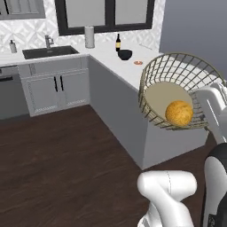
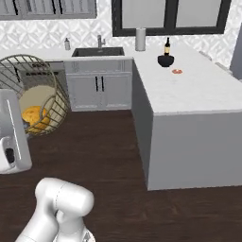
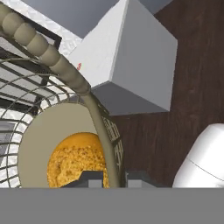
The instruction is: Open the cabinet, pick up the bread from the cabinet and place it in the basket. Then move the basket to the dining counter.
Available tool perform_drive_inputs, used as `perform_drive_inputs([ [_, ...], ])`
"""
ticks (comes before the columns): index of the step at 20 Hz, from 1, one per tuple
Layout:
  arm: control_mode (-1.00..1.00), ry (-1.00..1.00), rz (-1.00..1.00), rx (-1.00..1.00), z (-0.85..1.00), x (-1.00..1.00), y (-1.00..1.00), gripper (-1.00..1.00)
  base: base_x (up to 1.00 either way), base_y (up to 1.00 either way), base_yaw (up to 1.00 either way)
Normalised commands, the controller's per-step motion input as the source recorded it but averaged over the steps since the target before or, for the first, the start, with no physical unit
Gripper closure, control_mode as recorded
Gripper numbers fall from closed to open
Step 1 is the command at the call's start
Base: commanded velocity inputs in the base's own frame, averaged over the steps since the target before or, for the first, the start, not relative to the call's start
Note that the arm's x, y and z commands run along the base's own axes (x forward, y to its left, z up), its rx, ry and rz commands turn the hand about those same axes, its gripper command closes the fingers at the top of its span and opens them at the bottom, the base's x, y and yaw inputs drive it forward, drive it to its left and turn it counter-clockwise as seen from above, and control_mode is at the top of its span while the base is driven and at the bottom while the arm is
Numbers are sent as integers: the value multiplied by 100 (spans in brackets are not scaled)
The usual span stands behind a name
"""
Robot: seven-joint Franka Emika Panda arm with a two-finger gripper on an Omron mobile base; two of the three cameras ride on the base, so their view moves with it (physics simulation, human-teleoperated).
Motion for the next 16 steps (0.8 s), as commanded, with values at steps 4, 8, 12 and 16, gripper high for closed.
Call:
perform_drive_inputs([
  [4, 100, 0, 0, 0, 0, 0, 0, 100, 94, -87, 41],
  [8, 100, 0, 0, 0, 0, 0, 0, 100, 68, -100, 9],
  [12, 100, 0, 0, 0, 0, 0, 0, 100, 77, -100, 5],
  [16, 100, 0, 0, 0, 0, 0, 0, 100, 92, -100, 8],
])
